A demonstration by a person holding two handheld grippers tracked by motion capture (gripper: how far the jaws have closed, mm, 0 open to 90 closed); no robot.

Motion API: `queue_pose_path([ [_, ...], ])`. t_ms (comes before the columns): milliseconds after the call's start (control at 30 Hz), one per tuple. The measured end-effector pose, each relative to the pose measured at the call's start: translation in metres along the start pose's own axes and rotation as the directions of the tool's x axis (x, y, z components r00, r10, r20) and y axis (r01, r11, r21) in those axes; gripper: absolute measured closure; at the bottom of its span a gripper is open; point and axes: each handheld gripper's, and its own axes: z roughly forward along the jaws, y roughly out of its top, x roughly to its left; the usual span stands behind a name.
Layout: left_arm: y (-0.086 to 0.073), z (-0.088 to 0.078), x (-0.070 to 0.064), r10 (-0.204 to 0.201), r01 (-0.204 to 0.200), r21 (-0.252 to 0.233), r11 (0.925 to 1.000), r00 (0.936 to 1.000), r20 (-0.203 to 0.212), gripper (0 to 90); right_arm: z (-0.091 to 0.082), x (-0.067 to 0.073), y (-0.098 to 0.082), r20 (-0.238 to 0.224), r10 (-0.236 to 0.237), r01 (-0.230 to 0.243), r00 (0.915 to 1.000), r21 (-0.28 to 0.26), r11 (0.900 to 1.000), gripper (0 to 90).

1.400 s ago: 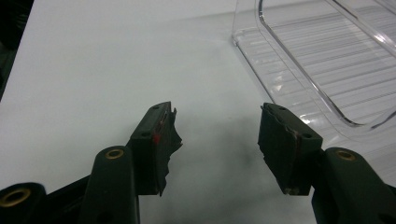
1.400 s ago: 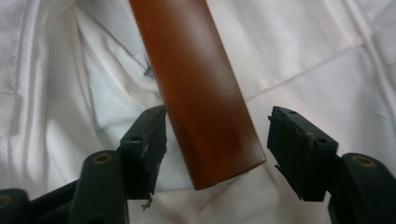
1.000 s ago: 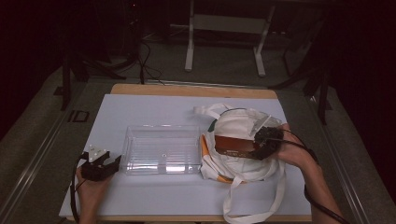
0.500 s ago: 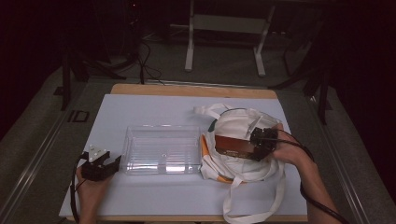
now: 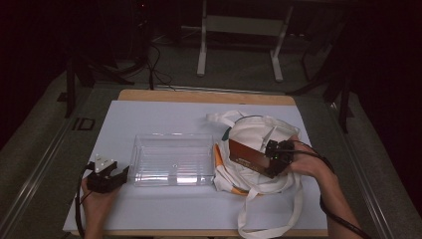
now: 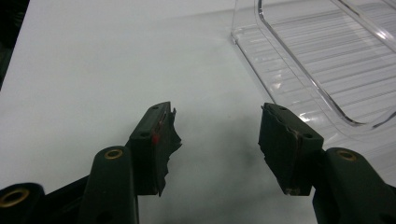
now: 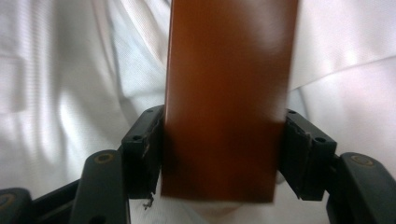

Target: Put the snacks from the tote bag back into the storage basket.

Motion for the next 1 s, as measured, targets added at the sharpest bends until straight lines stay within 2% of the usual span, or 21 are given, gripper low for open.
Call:
queue_pose_path([
  [67, 0.000, 0.000, 0.000, 0.000, 0.000, -0.001, 1.0000, 1.0000, 0.001, 44.7, 0.008, 0.000, 0.002, 0.001, 0.004, -0.004, 1.0000, 0.032, 0.999, 38.0],
  [300, 0.000, 0.000, 0.000, 0.000, 0.000, 0.000, 1.0000, 1.0000, 0.002, 44.7, 0.025, -0.003, 0.006, -0.020, 0.020, -0.019, 0.9996, 0.073, 0.997, 40.1],
  [433, 0.000, 0.000, 0.000, 0.000, 0.000, 0.000, 1.0000, 1.0000, 0.002, 44.7, 0.023, -0.002, 0.006, -0.009, 0.017, -0.016, 0.9998, 0.080, 0.997, 42.5],
  [533, 0.000, 0.000, 0.000, -0.001, 0.001, 0.000, 1.0000, 1.0000, 0.002, 44.7, 0.022, -0.002, 0.005, -0.020, 0.020, -0.019, 0.9996, 0.077, 0.997, 42.9],
  [667, 0.000, 0.000, 0.000, -0.001, 0.001, 0.001, 1.0000, 1.0000, 0.003, 44.7, 0.020, -0.002, 0.001, -0.036, 0.019, -0.017, 0.9991, 0.059, 0.998, 43.1],
  [1000, 0.000, 0.000, 0.000, -0.002, 0.002, 0.001, 1.0000, 1.0000, 0.002, 44.7, 0.009, 0.000, -0.003, -0.029, -0.005, 0.005, 0.9996, 0.028, 1.000, 43.1],
])
